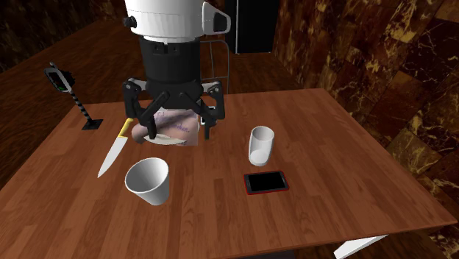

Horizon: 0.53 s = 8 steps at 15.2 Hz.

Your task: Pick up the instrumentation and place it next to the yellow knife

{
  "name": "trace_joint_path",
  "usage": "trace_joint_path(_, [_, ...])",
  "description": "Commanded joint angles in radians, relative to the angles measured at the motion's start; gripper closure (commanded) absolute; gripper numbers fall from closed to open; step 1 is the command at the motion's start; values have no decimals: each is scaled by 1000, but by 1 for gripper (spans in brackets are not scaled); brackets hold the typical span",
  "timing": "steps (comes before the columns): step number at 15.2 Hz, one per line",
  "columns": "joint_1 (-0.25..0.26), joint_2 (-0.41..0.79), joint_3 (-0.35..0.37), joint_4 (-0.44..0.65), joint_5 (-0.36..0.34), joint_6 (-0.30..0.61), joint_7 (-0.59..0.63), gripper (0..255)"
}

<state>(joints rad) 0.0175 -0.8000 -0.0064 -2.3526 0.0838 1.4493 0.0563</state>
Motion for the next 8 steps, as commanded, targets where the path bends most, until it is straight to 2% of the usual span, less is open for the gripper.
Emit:
trace_joint_path(1, [0,0,0,0,0,0,0,0])
trace_joint_path(8, [-32,143,-81,-47,-78,195,-109,0])
